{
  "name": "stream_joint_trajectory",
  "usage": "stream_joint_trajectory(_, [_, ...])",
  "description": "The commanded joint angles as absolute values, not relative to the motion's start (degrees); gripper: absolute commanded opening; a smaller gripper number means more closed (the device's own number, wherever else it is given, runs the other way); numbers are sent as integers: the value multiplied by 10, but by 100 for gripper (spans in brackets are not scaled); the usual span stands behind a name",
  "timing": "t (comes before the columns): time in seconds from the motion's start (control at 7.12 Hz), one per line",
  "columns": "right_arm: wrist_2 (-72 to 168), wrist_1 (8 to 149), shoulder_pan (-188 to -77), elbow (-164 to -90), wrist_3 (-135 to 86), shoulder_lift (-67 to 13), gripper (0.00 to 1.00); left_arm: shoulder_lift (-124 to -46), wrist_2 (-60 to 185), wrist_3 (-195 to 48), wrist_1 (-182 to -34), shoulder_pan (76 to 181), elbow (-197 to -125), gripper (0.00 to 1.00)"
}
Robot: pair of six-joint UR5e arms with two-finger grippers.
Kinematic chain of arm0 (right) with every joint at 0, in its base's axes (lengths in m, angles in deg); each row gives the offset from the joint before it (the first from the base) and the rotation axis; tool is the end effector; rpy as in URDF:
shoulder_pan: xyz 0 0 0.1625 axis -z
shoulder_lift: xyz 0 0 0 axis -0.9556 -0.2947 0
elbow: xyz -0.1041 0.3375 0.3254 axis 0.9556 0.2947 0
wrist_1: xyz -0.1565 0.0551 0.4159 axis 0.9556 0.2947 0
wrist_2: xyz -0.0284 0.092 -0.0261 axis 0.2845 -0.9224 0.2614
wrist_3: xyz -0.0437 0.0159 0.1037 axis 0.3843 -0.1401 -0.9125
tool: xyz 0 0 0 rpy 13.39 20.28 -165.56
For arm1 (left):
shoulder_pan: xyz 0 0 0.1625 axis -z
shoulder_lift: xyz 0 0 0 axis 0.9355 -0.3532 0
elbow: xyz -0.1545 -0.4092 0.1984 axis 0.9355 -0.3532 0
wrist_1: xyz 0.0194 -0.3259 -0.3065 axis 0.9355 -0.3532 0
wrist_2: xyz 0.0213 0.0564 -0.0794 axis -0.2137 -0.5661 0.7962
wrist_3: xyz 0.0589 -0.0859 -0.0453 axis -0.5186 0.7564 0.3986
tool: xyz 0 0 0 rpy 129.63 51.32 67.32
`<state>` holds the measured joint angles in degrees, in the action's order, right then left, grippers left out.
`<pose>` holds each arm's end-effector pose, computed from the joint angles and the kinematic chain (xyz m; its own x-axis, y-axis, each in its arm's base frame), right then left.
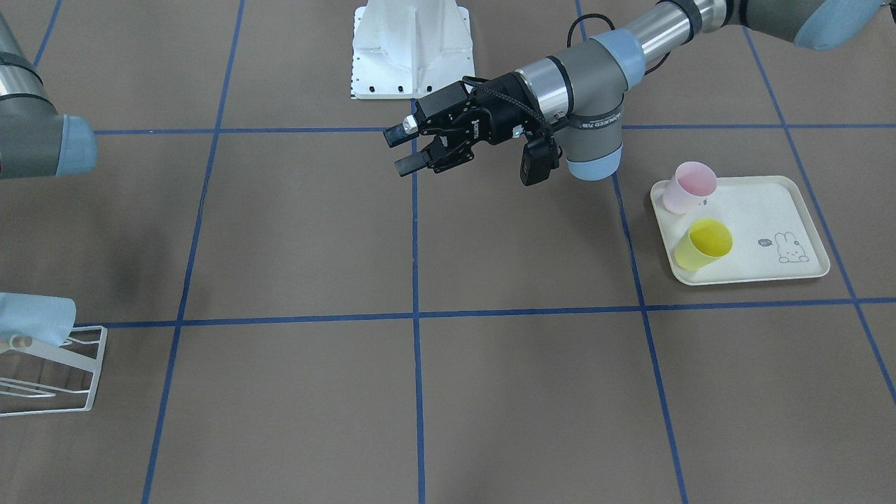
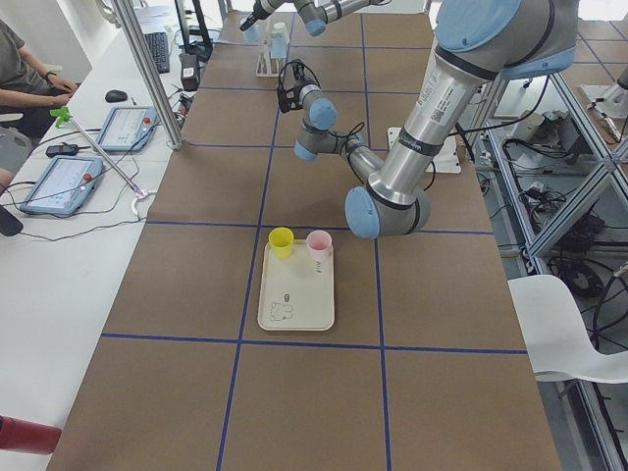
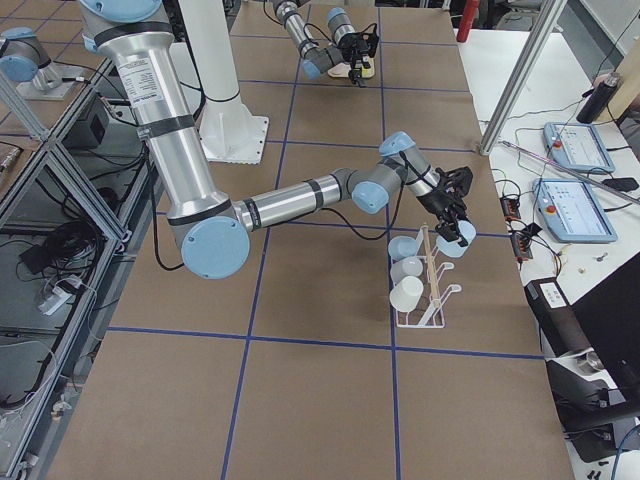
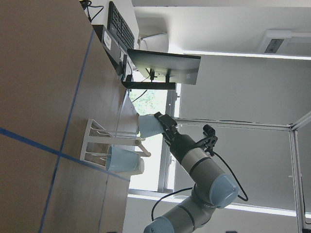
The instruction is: Transfer IKEA cup to right arm and place on rack
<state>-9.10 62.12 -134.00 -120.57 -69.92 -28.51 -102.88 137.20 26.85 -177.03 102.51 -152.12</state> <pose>-0.2120 -0.7016 0.5117 0.7305 0.3757 0.5703 -0.6571 0.6139 0.4374 0.5192 -0.4848 0.1898 -0.6324 -0.0876 -0.7697 0.2271 0.9289 -0.2924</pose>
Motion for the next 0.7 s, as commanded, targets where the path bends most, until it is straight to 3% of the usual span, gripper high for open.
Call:
stream_joint_trajectory(0.0, [-91,616,-1339,-1210,-704,-289,0,-1030,1373,269,-1770,1025,-1521,79])
stream_joint_trajectory(0.56, [-93,607,-1336,-1249,-708,-331,0,-1030,1373,269,-1770,1025,-1522,79])
